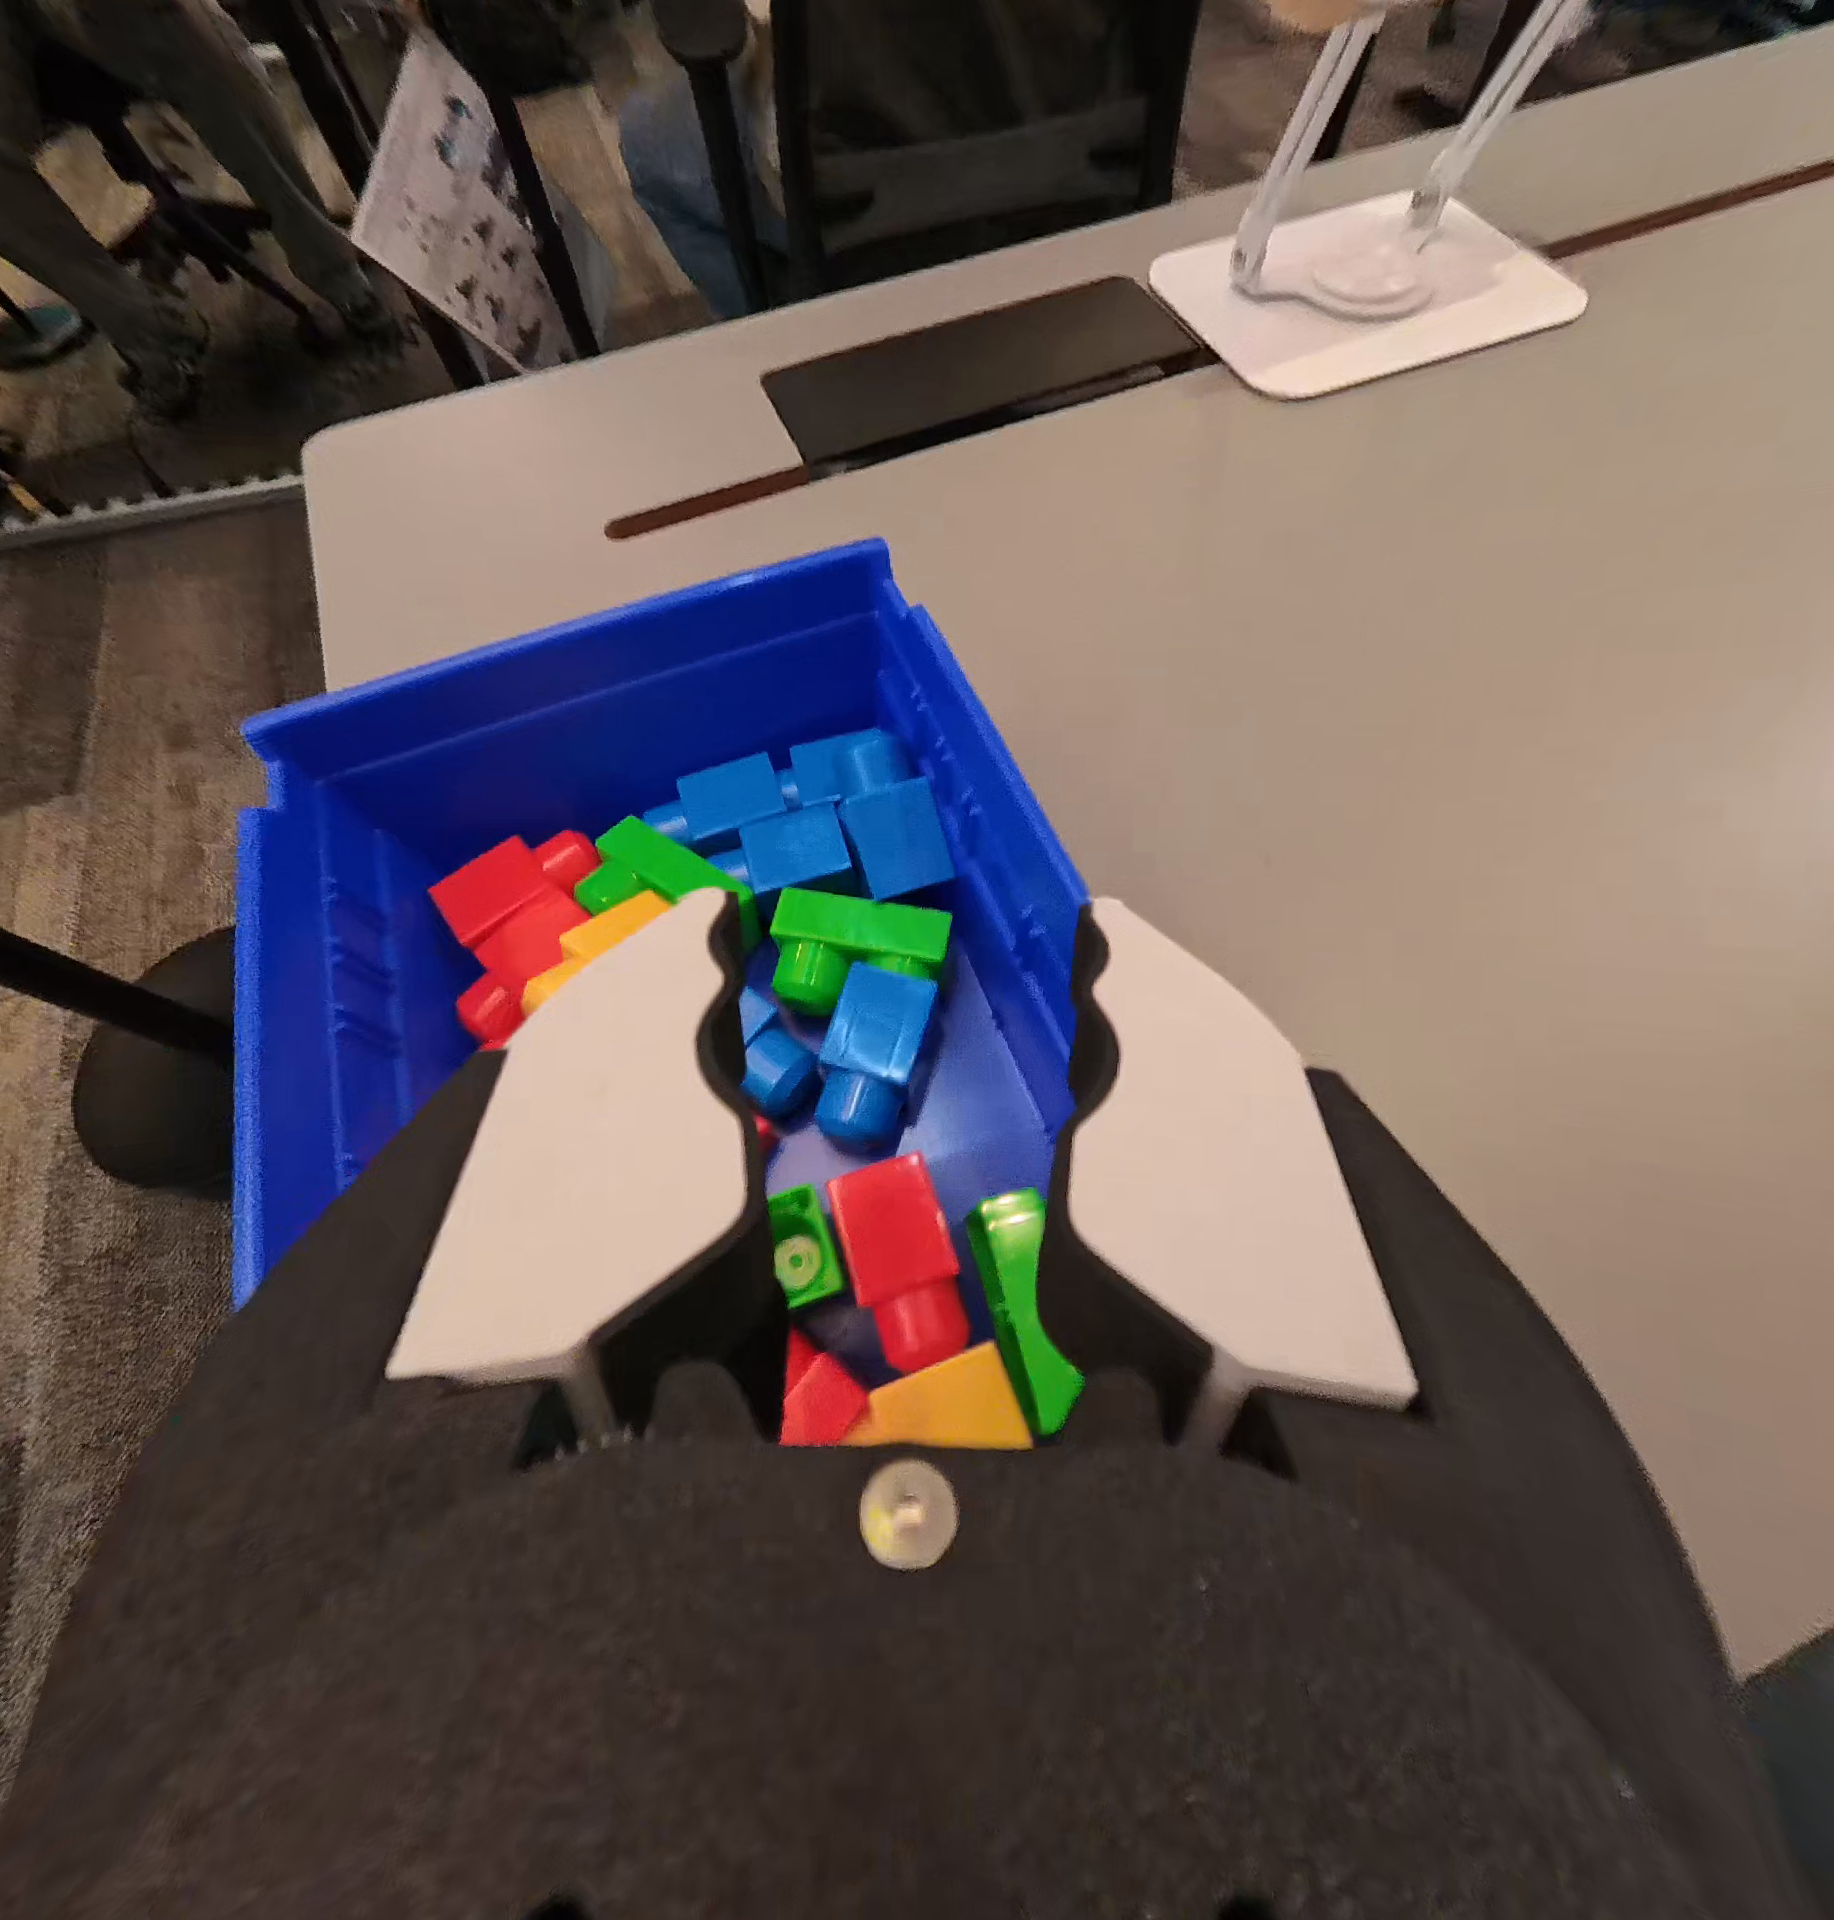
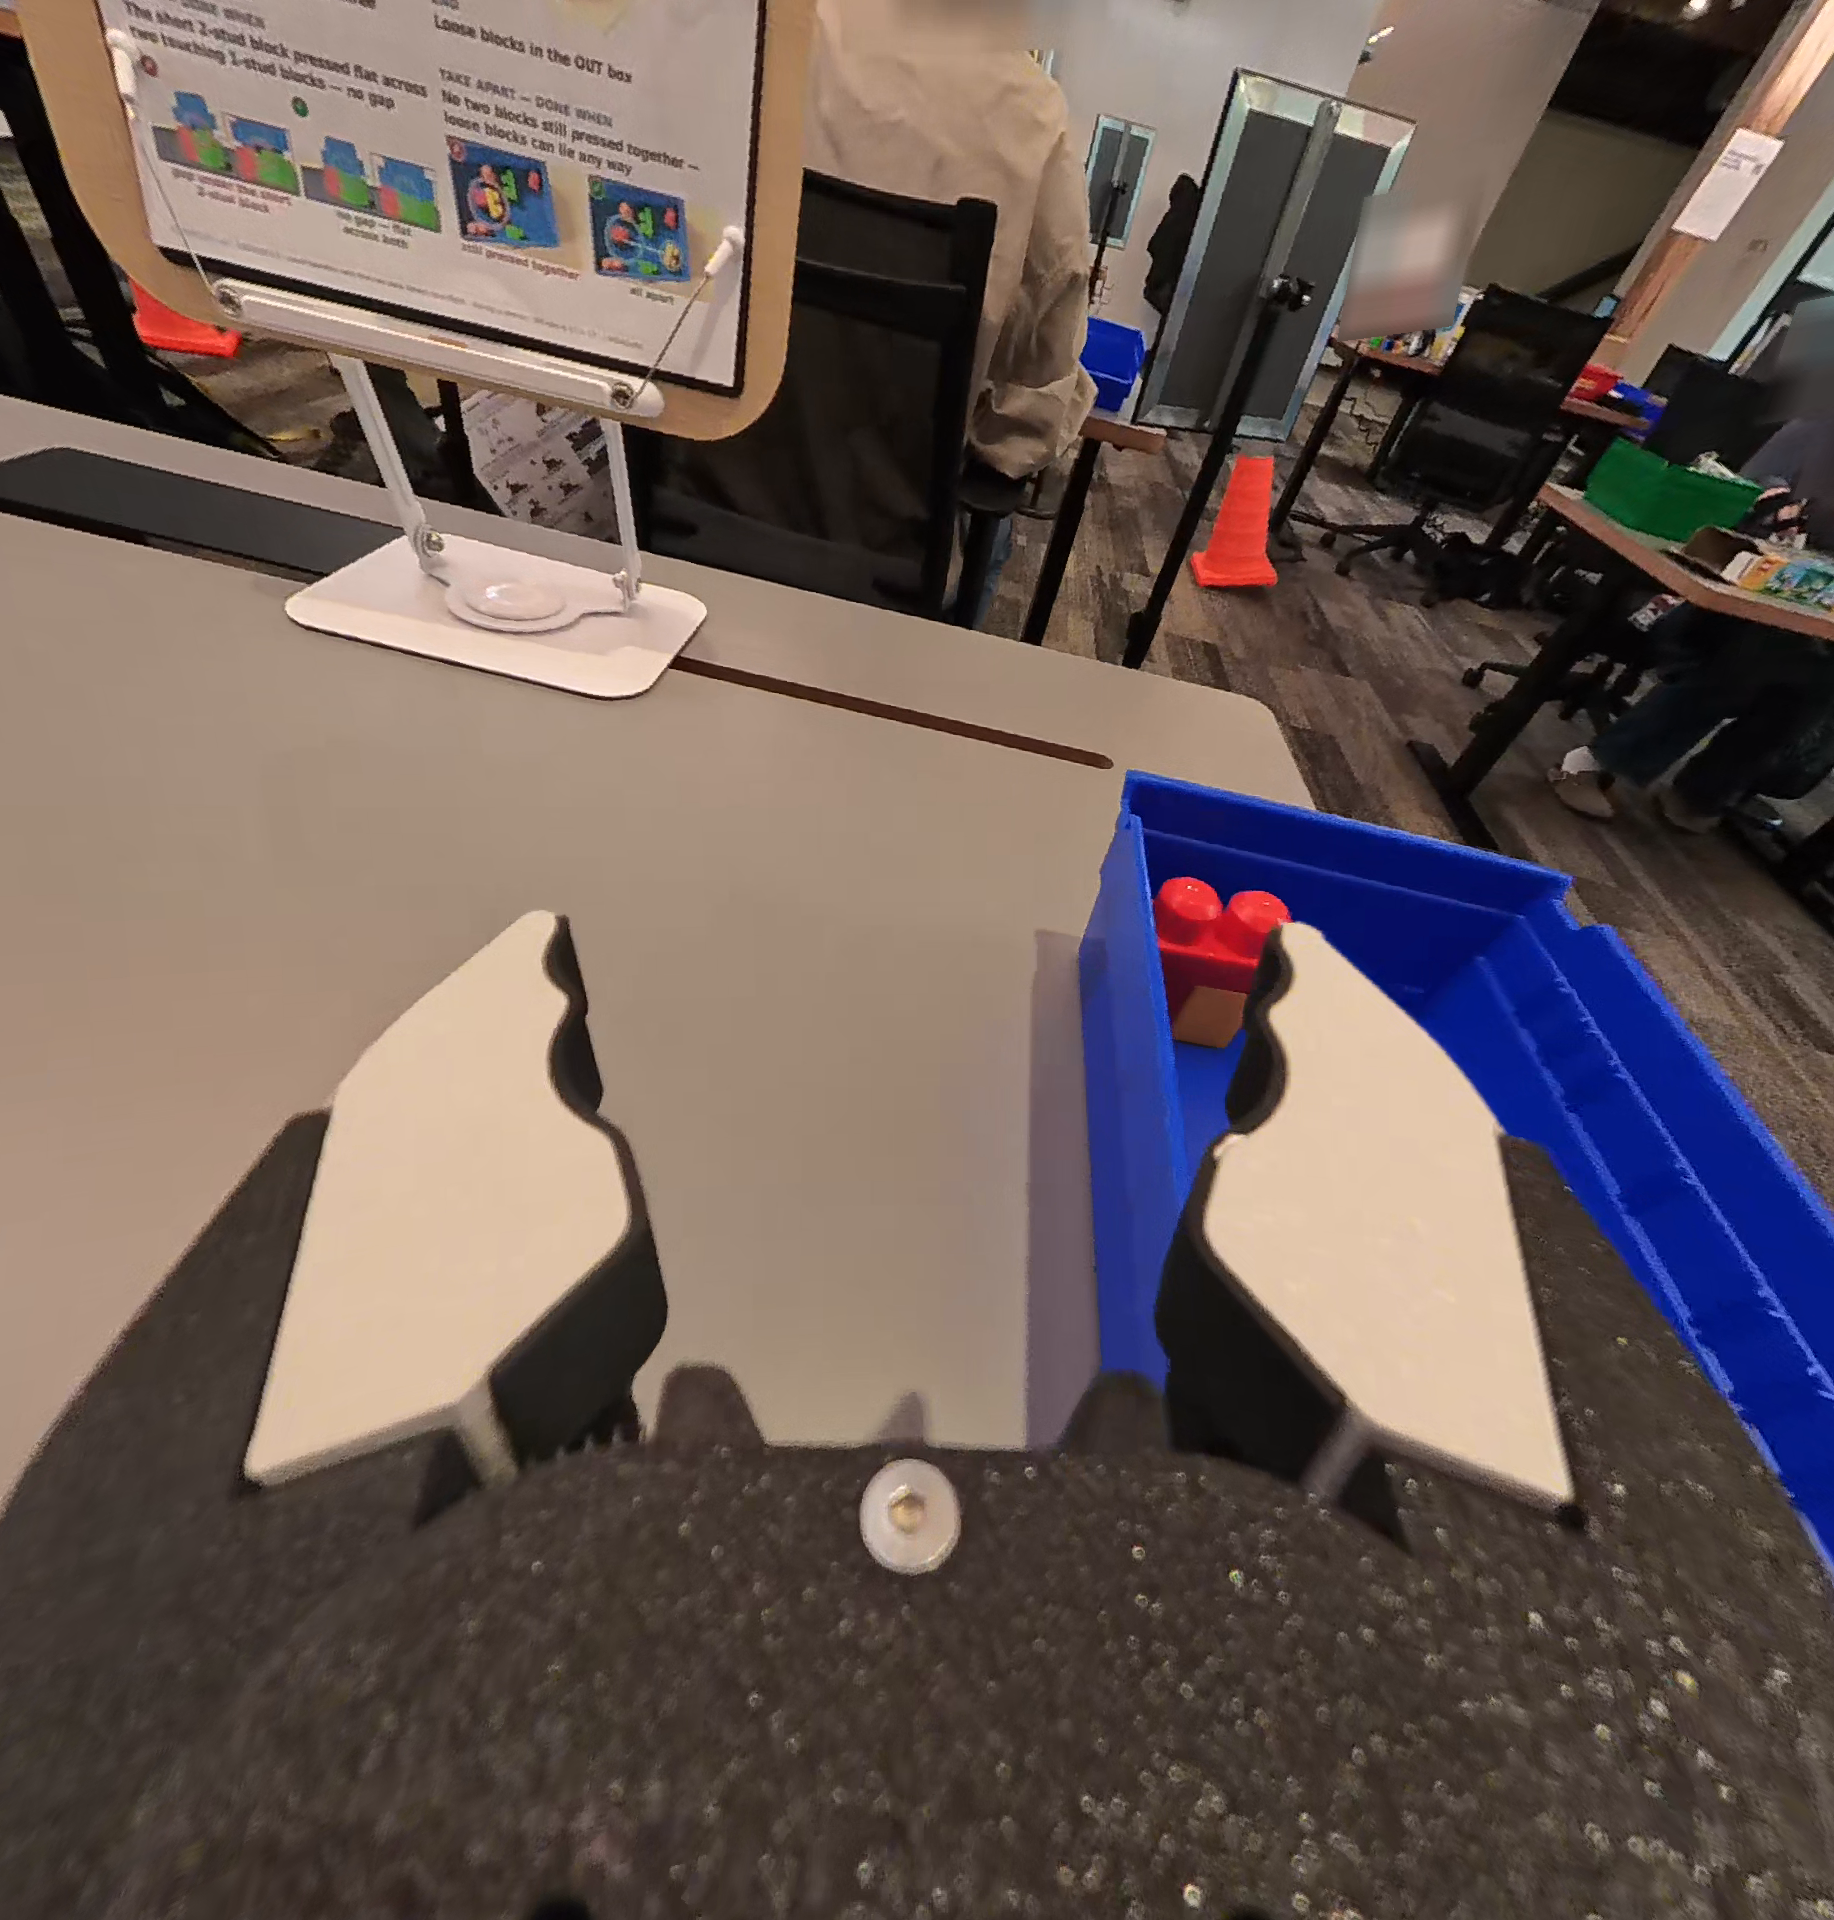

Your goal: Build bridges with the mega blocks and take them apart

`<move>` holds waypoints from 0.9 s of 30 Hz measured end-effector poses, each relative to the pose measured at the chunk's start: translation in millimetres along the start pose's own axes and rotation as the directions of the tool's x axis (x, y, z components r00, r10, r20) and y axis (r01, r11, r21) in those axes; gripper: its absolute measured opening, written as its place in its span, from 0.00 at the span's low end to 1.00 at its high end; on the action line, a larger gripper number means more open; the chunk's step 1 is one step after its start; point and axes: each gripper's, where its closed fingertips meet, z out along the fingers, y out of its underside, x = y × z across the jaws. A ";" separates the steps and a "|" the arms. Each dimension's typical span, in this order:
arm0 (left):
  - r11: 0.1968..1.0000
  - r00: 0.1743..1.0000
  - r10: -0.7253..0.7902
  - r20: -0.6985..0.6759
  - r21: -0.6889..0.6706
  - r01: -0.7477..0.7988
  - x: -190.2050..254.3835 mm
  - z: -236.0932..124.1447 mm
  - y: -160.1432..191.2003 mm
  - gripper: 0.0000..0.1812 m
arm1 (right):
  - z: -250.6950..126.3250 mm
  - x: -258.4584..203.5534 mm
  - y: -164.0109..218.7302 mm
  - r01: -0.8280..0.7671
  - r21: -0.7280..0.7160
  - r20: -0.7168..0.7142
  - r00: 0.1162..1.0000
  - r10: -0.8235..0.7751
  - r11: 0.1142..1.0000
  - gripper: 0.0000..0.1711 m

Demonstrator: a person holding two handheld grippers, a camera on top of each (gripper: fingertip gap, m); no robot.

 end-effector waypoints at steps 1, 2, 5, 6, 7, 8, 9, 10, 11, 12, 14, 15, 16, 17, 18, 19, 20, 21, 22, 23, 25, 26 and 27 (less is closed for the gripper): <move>1.000 1.000 0.008 -0.006 -0.024 -0.008 -4.0 0.3 4.7 0.33 | 0.6 -0.7 0.8 0.002 -0.002 0.003 1.000 -0.002 1.000 0.70; 0.999 1.000 0.020 -0.014 -0.049 -0.021 -7.6 0.6 9.7 0.32 | 1.0 -1.5 1.8 0.007 -0.004 0.005 1.000 -0.007 1.000 0.69; 0.992 0.997 0.044 -0.055 -0.118 -0.051 -15.0 1.3 23.2 0.33 | 1.9 -3.7 3.6 0.016 -0.010 0.020 1.000 -0.016 1.000 0.69; 0.988 0.996 0.054 -0.072 -0.140 -0.064 -16.5 1.2 27.3 0.33 | 2.1 -4.4 4.1 0.016 -0.013 0.027 1.000 -0.016 1.000 0.69; 0.983 0.994 0.068 -0.081 -0.167 -0.081 -19.1 1.1 31.7 0.33 | 2.1 -4.6 4.1 0.015 -0.013 0.031 0.999 -0.015 1.000 0.69; 0.976 0.992 0.085 -0.092 -0.192 -0.102 -21.6 0.6 36.3 0.33 | 1.7 -4.4 3.8 0.017 -0.010 0.031 0.999 -0.016 1.000 0.69; 0.968 0.989 0.100 -0.105 -0.221 -0.121 -24.3 -0.1 41.4 0.33 | 1.2 -4.0 3.4 0.021 -0.009 0.030 0.999 -0.020 1.000 0.69; 0.958 0.988 0.110 -0.112 -0.254 -0.136 -28.3 -1.0 47.2 0.33 | 0.7 -3.8 3.1 0.025 -0.007 0.030 0.999 -0.025 1.000 0.69; 0.948 0.986 0.115 -0.118 -0.282 -0.145 -32.5 -2.3 52.3 0.33 | 0.2 -3.9 2.8 0.027 -0.005 0.031 0.999 -0.027 1.000 0.69; 0.941 0.985 0.114 -0.131 -0.303 -0.149 -35.4 -3.9 56.6 0.33 | -0.3 -3.8 3.0 0.027 -0.007 0.032 0.999 -0.027 1.000 0.69; 0.926 0.984 0.109 -0.144 -0.346 -0.153 -41.7 -8.1 63.7 0.33 | -1.3 -3.5 3.0 0.033 -0.006 0.029 0.999 -0.033 0.999 0.69; 0.919 0.983 0.112 -0.147 -0.360 -0.159 -44.3 -10.2 66.1 0.32 | -1.6 -3.2 2.9 0.038 -0.004 0.025 0.999 -0.038 0.999 0.69; 0.913 0.981 0.116 -0.157 -0.372 -0.168 -45.5 -12.2 68.2 0.32 | -1.9 -3.2 3.1 0.044 -0.005 0.024 0.999 -0.043 0.999 0.69; 0.906 0.979 0.123 -0.165 -0.384 -0.179 -46.7 -13.8 70.2 0.31 | -2.1 -3.6 3.1 0.046 -0.005 0.026 0.999 -0.046 0.999 0.69; 0.898 0.976 0.132 -0.172 -0.397 -0.191 -47.8 -14.8 72.4 0.30 | -2.1 -4.2 3.0 0.048 -0.004 0.030 0.998 -0.047 0.999 0.69; 0.889 0.973 0.139 -0.183 -0.410 -0.203 -48.0 -15.3 74.4 0.30 | -2.3 -4.7 2.5 0.048 -0.002 0.032 0.998 -0.048 0.999 0.69; 0.879 0.970 0.143 -0.196 -0.425 -0.215 -47.5 -15.2 76.5 0.29 | -2.4 -4.8 1.9 0.049 0.000 0.032 0.998 -0.049 0.999 0.69; 0.868 0.966 0.149 -0.209 -0.441 -0.230 -46.8 -14.7 78.3 0.29 | -2.6 -5.3 1.1 0.052 0.003 0.034 0.998 -0.052 0.999 0.69; 0.856 0.961 0.163 -0.222 -0.452 -0.249 -46.1 -13.6 79.5 0.29 | -2.7 -5.7 0.2 0.054 0.006 0.035 0.998 -0.054 0.999 0.69; 0.844 0.956 0.179 -0.232 -0.464 -0.270 -45.9 -12.0 80.6 0.29 | -2.7 -6.4 -0.5 0.055 0.006 0.036 0.998 -0.056 0.998 0.69; 0.820 0.949 0.198 -0.246 -0.488 -0.298 -46.2 -7.5 82.1 0.29 | -2.3 -8.2 -1.7 0.059 0.005 0.044 0.997 -0.059 0.998 0.69; 0.811 0.947 0.205 -0.249 -0.498 -0.307 -46.7 -4.5 82.3 0.29 | -2.2 -9.1 -2.2 0.060 0.005 0.047 0.997 -0.060 0.998 0.69; 0.804 0.945 0.212 -0.250 -0.506 -0.314 -47.6 -0.9 82.3 0.29 | -2.1 -9.6 -2.6 0.060 0.004 0.048 0.997 -0.060 0.998 0.69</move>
